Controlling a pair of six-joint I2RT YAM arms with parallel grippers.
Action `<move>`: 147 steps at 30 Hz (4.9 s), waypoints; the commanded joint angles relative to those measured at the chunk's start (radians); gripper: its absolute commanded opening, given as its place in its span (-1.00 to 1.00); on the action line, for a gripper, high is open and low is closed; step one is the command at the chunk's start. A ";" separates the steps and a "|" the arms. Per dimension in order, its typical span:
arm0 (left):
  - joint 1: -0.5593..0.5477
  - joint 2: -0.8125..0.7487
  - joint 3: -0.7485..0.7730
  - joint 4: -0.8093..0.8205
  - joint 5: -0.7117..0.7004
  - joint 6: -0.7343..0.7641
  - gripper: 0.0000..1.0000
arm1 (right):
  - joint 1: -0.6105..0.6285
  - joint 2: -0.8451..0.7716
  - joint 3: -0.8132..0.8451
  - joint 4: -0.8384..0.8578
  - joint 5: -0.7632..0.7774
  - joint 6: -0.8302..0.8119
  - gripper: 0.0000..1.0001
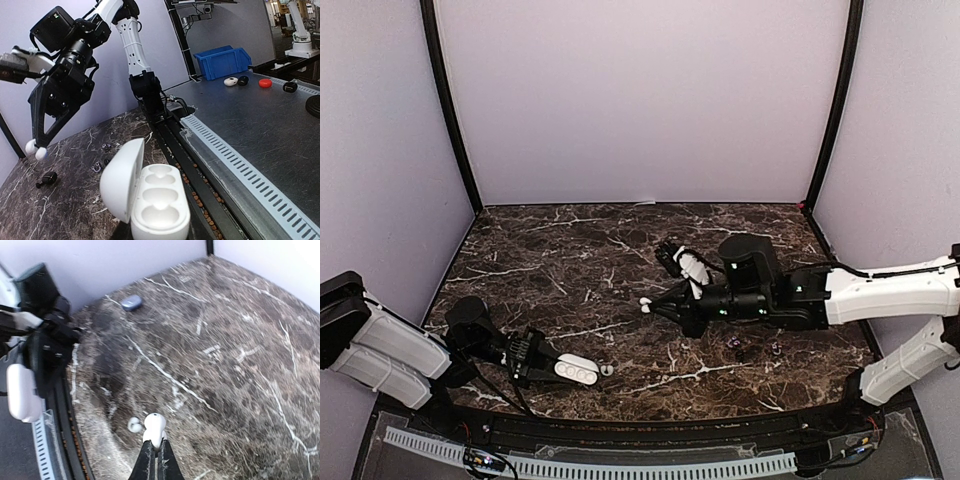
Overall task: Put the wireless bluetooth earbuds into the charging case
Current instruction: Insert the left earbud into the left side groove of the charging case, then adjust the right earbud at the center of the board.
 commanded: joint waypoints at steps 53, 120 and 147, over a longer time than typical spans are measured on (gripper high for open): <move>-0.004 0.031 0.086 -0.204 -0.190 0.046 -1.00 | 0.381 0.367 0.451 -0.250 0.362 -0.266 -1.00; 0.115 -0.115 -0.055 -0.045 -0.725 -0.173 -1.00 | 0.328 0.399 0.079 0.057 0.210 -0.427 -0.48; 0.116 -0.153 -0.094 0.023 -0.681 -0.141 -1.00 | 0.185 0.548 0.247 -0.068 0.052 -0.459 -0.30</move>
